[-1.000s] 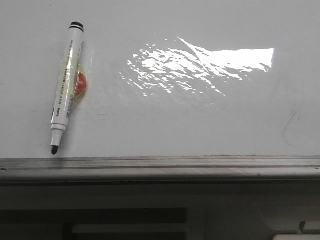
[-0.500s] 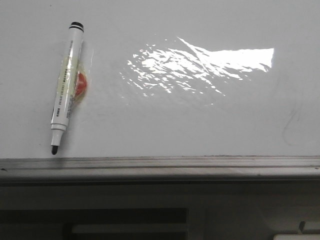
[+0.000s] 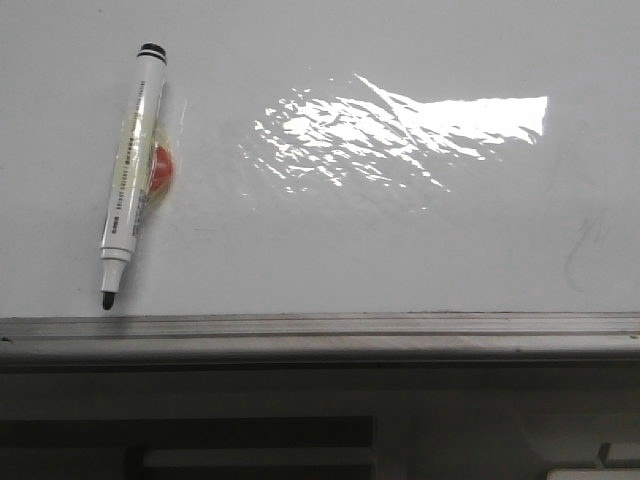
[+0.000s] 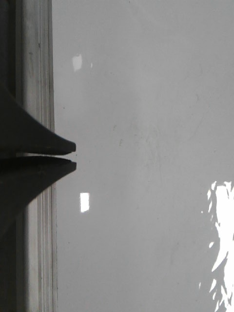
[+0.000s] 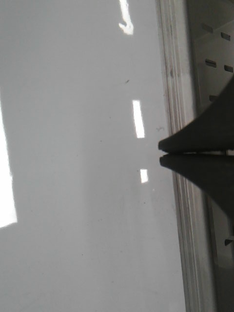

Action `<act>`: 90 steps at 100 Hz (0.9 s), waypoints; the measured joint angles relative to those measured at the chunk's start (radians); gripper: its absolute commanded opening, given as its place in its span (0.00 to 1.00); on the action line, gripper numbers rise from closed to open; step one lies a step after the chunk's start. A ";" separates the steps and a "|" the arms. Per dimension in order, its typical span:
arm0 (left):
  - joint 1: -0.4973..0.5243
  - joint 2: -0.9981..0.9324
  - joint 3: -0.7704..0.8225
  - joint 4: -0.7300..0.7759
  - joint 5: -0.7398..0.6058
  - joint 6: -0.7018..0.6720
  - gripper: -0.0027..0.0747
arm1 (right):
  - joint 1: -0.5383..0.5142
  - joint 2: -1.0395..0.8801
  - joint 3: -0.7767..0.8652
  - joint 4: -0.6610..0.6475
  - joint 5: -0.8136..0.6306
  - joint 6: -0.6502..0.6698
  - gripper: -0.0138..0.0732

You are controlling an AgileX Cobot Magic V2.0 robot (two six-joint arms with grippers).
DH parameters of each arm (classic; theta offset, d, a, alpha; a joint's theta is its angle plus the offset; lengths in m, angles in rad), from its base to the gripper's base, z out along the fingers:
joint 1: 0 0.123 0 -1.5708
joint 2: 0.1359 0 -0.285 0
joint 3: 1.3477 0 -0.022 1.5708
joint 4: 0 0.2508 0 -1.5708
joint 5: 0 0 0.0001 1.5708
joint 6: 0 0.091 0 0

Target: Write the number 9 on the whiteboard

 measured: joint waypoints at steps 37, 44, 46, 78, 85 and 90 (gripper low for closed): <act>0.000 0.000 0.000 0.038 -0.127 0.000 0.01 | -0.012 0.000 0.000 0.004 -0.129 0.002 0.09; 0.000 0.000 0.000 0.038 -0.169 0.000 0.01 | -0.006 0.000 0.000 0.004 -0.198 0.002 0.09; 0.000 0.000 0.000 0.036 -0.184 0.000 0.01 | -0.004 0.000 0.000 0.004 -0.210 0.002 0.09; 0.000 0.007 -0.011 -0.028 -0.307 0.000 0.01 | -0.002 0.002 -0.005 0.004 -0.208 0.002 0.09; 0.000 0.041 -0.048 -0.037 -0.256 0.000 0.01 | 0.000 0.031 -0.035 0.004 -0.160 0.002 0.09; 0.000 0.077 -0.086 -0.041 -0.221 0.000 0.01 | -0.001 0.066 -0.072 0.004 -0.124 0.002 0.09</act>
